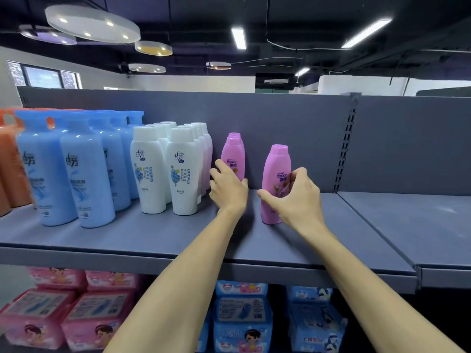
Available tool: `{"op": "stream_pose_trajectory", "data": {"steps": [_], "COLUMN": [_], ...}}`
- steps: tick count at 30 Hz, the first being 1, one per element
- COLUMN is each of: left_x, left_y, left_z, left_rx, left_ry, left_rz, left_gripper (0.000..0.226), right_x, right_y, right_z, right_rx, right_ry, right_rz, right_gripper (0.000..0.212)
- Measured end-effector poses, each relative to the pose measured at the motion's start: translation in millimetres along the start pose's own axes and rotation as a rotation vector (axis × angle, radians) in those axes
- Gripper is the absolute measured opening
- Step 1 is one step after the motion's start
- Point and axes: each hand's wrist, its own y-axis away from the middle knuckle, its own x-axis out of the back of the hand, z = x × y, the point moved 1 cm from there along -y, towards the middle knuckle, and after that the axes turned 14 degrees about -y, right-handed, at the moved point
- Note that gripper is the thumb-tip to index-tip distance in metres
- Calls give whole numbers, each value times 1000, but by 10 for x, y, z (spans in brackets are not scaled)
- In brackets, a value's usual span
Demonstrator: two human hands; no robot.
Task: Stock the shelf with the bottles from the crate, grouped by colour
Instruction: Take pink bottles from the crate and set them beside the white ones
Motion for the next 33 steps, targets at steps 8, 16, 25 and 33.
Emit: {"op": "stream_pose_trajectory", "data": {"steps": [8, 16, 25, 33], "left_x": [56, 138, 571, 830], "left_y": [-19, 50, 170, 201], "left_z": [-62, -126, -529, -771], "left_rx": [-10, -31, -339, -479], "left_ry": [-10, 40, -77, 33], "left_rz": [14, -62, -55, -52], "left_gripper": [58, 57, 38, 33], "right_x": [11, 13, -411, -952], "right_y": [20, 42, 30, -35], "right_z": [-25, -63, -228, -440], "right_rx": [-18, -41, -58, -104], "right_ry": [-17, -22, 10, 89], "right_rz": [-15, -28, -25, -18], "right_gripper": [64, 54, 63, 64]}}
